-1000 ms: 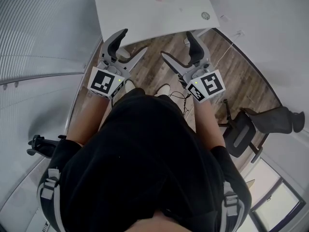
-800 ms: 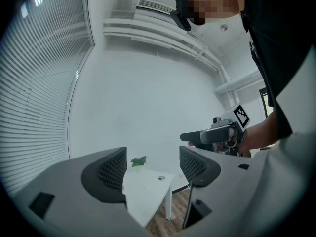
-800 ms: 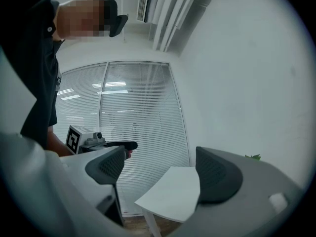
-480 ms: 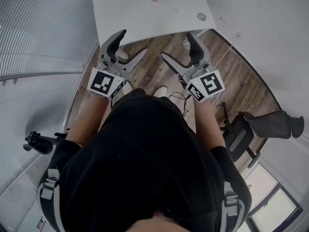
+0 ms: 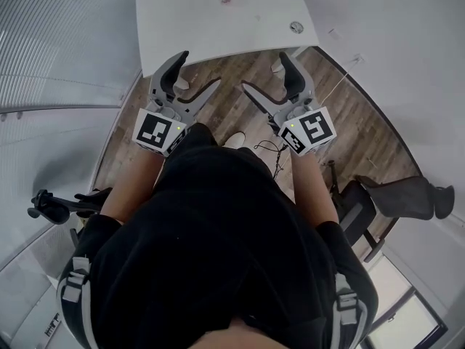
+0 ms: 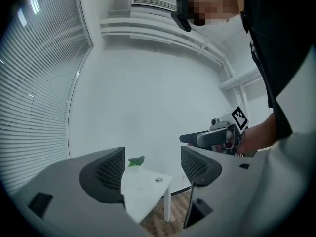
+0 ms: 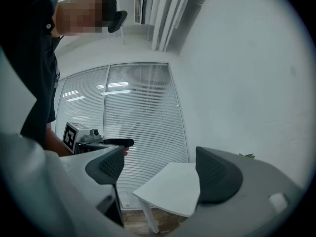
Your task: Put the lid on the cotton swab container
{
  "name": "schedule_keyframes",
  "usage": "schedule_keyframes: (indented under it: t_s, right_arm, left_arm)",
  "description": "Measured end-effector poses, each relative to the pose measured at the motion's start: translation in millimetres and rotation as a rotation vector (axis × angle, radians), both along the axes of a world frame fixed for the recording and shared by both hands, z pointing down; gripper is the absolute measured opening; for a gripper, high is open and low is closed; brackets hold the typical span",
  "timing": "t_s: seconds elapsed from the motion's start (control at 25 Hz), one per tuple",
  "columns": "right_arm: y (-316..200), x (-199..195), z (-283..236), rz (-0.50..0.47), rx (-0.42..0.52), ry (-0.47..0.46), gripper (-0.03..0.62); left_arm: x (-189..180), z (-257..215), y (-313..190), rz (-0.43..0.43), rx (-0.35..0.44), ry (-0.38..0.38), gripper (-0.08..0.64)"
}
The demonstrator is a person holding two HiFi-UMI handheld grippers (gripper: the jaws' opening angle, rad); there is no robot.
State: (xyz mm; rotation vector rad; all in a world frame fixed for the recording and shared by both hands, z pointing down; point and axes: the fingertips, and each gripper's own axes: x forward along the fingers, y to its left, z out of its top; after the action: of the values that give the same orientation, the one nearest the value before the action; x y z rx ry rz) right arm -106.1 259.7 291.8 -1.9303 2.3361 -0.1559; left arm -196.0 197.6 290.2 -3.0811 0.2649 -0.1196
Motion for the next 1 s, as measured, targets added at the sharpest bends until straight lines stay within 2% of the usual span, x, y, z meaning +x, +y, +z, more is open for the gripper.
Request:
schedule_keyframes:
  t_s: [0.4, 0.68, 1.0]
  right_arm:
    - [-14.9, 17.0, 6.0, -0.002, -0.001, -0.01, 0.449]
    - [-47.0, 51.5, 9.6, 0.025, -0.019, -0.003, 0.449]
    - [-107.7, 77.1, 7.8, 0.026, -0.029, -0.003, 0.449]
  left_arm:
    - [19.8, 9.0, -11.8, -0.003, -0.006, -0.008, 0.337]
    - [56.8, 14.3, -47.0, 0.019, -0.017, -0.001, 0.337]
    - [84.2, 15.8, -108.6, 0.012, -0.03, -0.01, 0.337]
